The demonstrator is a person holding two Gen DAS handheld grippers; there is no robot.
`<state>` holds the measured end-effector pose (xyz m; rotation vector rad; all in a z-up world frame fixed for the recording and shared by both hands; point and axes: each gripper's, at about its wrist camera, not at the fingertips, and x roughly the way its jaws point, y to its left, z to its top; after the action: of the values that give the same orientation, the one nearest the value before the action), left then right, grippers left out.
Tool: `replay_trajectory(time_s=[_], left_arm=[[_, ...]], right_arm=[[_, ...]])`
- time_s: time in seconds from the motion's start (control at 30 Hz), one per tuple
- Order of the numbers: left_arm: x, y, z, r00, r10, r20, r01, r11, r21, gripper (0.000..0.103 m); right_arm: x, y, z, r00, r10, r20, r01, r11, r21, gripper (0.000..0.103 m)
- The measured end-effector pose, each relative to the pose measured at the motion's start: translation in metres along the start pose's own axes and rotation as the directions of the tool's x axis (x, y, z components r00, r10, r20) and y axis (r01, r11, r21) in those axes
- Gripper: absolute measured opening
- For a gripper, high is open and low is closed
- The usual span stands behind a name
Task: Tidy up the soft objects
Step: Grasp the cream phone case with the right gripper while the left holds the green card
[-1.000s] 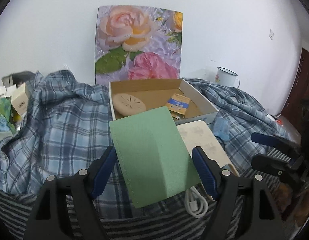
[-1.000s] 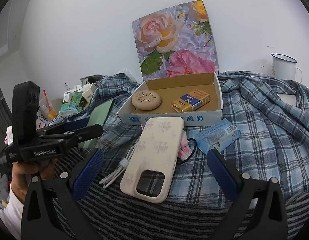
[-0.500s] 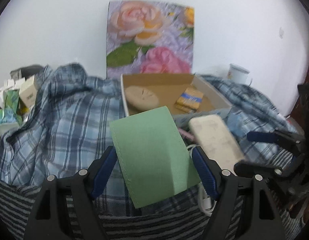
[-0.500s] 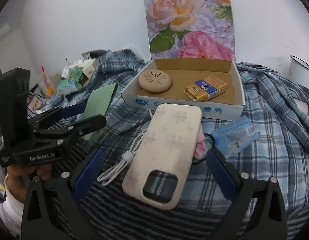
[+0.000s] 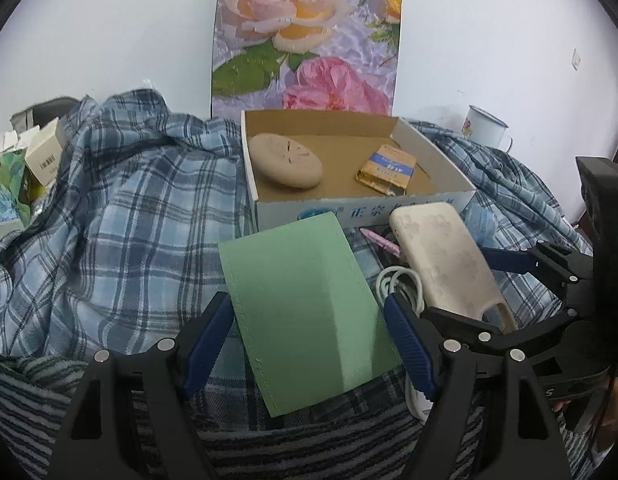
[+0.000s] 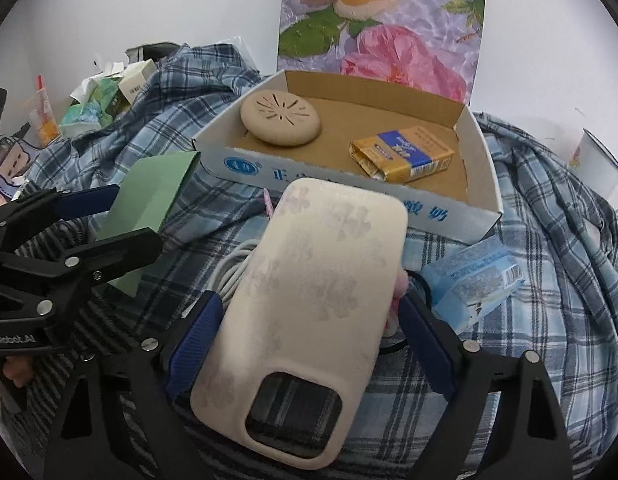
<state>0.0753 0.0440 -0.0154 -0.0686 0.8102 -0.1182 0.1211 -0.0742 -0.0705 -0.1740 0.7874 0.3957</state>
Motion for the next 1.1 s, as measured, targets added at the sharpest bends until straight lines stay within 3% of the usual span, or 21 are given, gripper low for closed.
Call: replay_trajectory(time_s=[0.27,0.37,0.4,0.43,0.47,0.53,0.63,0.67,0.73,0.97,1.1], left_arm=[[0.028,0.009,-0.001,0.988,-0.011,-0.154,0.007,1.0,-0.029,0.079],[0.034,0.002,-0.002,0.983,0.034,-0.179,-0.031,0.999,0.021,0.079],[0.034,-0.001,-0.002,0.982,0.05,-0.181,-0.044,0.998,0.036,0.079],[0.034,-0.002,-0.003,0.983,0.052,-0.176,-0.046,0.998,0.04,0.079],[0.032,-0.001,-0.003,0.985,0.043,-0.168,-0.038,0.999,0.034,0.079],[0.028,0.003,-0.003,0.989,0.018,-0.149,-0.016,1.0,0.011,0.079],[0.023,0.004,-0.003,0.993,0.002,-0.12,-0.002,1.0,0.002,0.079],[0.022,0.003,-0.003,0.994,0.001,-0.111,-0.001,1.0,0.002,0.079],[0.018,0.003,-0.003,0.996,0.005,-0.093,-0.005,1.0,0.0,0.079],[0.011,0.005,-0.002,0.998,-0.003,-0.062,0.002,1.0,-0.012,0.079],[0.011,0.005,-0.002,0.998,-0.014,-0.06,0.013,1.0,-0.022,0.079]], right_arm=[[-0.004,0.003,-0.002,0.999,-0.015,0.028,0.016,1.0,-0.016,0.077],[-0.011,0.003,-0.002,0.998,-0.007,0.056,0.008,1.0,-0.017,0.073],[-0.013,0.003,-0.002,0.998,-0.003,0.064,0.004,1.0,-0.021,0.068],[-0.017,0.002,-0.001,0.997,-0.009,0.078,0.011,1.0,-0.025,0.043],[-0.022,0.001,0.0,0.995,-0.01,0.097,0.012,1.0,-0.029,0.037],[-0.026,-0.004,0.002,0.995,0.001,0.101,0.002,1.0,-0.028,0.036],[-0.023,-0.007,-0.001,0.996,0.02,0.082,-0.019,1.0,-0.013,0.042],[-0.022,-0.007,-0.002,0.997,0.015,0.077,-0.014,1.0,-0.01,0.056],[-0.024,-0.005,-0.004,0.996,0.014,0.084,-0.013,1.0,-0.017,0.074],[-0.007,0.011,0.0,1.0,-0.028,0.012,0.029,0.996,-0.08,0.077],[0.008,0.025,0.001,0.992,-0.121,-0.039,0.115,0.984,-0.137,0.082]])
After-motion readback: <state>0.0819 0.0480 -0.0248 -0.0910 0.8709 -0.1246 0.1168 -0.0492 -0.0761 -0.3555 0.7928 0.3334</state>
